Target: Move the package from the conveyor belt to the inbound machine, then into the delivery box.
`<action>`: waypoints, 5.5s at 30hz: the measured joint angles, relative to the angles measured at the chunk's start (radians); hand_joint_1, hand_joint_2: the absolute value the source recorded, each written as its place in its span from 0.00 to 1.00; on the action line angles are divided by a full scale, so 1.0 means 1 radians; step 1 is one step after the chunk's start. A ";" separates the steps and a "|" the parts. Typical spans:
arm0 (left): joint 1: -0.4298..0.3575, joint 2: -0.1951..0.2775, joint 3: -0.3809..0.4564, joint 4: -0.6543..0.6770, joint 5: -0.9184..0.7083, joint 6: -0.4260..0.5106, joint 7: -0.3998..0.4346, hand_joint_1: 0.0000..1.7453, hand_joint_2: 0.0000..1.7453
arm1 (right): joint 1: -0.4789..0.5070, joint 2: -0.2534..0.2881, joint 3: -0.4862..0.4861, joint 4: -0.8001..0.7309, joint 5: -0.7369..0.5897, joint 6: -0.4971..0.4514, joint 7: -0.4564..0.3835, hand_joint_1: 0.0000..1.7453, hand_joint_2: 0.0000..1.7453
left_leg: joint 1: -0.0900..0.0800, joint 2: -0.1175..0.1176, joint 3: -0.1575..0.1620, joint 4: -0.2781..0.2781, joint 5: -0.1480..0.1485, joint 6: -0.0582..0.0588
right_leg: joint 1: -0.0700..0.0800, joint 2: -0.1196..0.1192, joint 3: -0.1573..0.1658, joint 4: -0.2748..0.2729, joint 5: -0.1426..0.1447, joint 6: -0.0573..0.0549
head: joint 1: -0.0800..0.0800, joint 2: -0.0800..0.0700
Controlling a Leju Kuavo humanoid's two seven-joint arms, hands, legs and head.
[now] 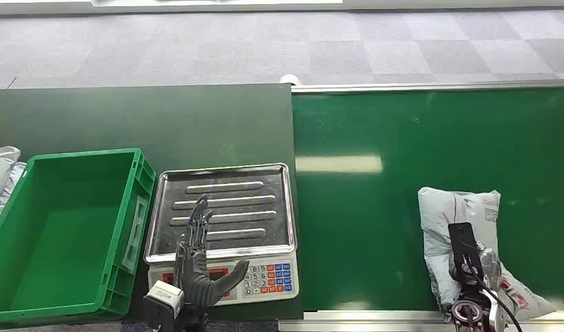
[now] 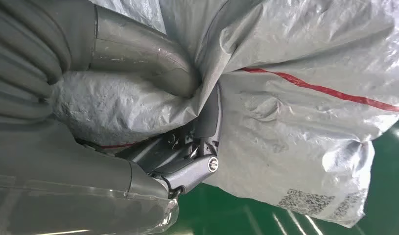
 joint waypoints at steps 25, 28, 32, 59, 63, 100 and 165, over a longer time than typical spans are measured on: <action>-0.078 -0.005 0.009 0.034 -0.003 -0.027 -0.041 0.00 1.00 | -0.007 0.191 0.307 -0.421 -0.144 0.003 -0.297 1.00 1.00 | 0.000 0.001 0.000 0.000 0.001 0.000 | 0.000 0.000 -0.001 0.001 0.001 -0.001 | 0.000 0.000; -0.108 -0.008 0.006 0.050 -0.003 -0.019 -0.047 0.00 1.00 | -0.073 0.222 0.383 -0.375 -0.153 0.032 -0.297 1.00 1.00 | 0.000 0.001 0.000 0.000 0.001 0.000 | 0.000 0.000 -0.001 0.001 0.001 -0.001 | 0.000 0.000; -0.138 -0.007 0.010 0.061 0.003 0.008 -0.053 0.00 1.00 | -0.149 0.266 0.483 -0.319 -0.140 0.062 -0.296 1.00 1.00 | 0.000 0.001 -0.001 0.000 0.001 0.000 | 0.001 0.000 -0.001 0.002 0.000 -0.001 | 0.000 0.000; -0.173 -0.004 0.104 0.044 -0.004 0.081 -0.033 0.00 1.00 | -0.330 0.369 0.773 -0.097 -0.185 0.252 -0.304 0.31 1.00 | 0.001 0.001 -0.002 0.000 0.001 0.000 | 0.001 0.000 -0.002 0.002 0.000 -0.001 | 0.000 0.000; -0.176 -0.006 0.114 0.044 -0.005 0.081 -0.032 0.00 1.00 | -0.357 0.379 0.794 -0.021 -0.147 0.206 -0.314 0.00 1.00 | 0.000 0.001 -0.002 0.000 0.001 0.000 | 0.001 0.000 -0.002 0.001 0.000 -0.001 | 0.000 0.000; -0.135 -0.021 0.167 0.031 -0.066 0.024 -0.018 0.00 1.00 | 0.008 0.276 0.622 -0.582 -0.234 -0.205 -0.505 0.00 1.00 | 0.000 0.001 -0.002 0.000 0.001 0.000 | 0.001 0.000 -0.003 0.001 0.000 -0.001 | 0.000 0.000; -0.073 0.024 0.096 -0.106 -0.384 0.225 0.078 0.00 1.00 | 0.332 0.244 0.487 -0.705 -0.281 -0.130 -0.507 0.00 1.00 | 0.000 0.001 -0.001 0.000 0.001 0.000 | 0.001 0.000 -0.002 0.001 0.000 -0.001 | 0.000 0.000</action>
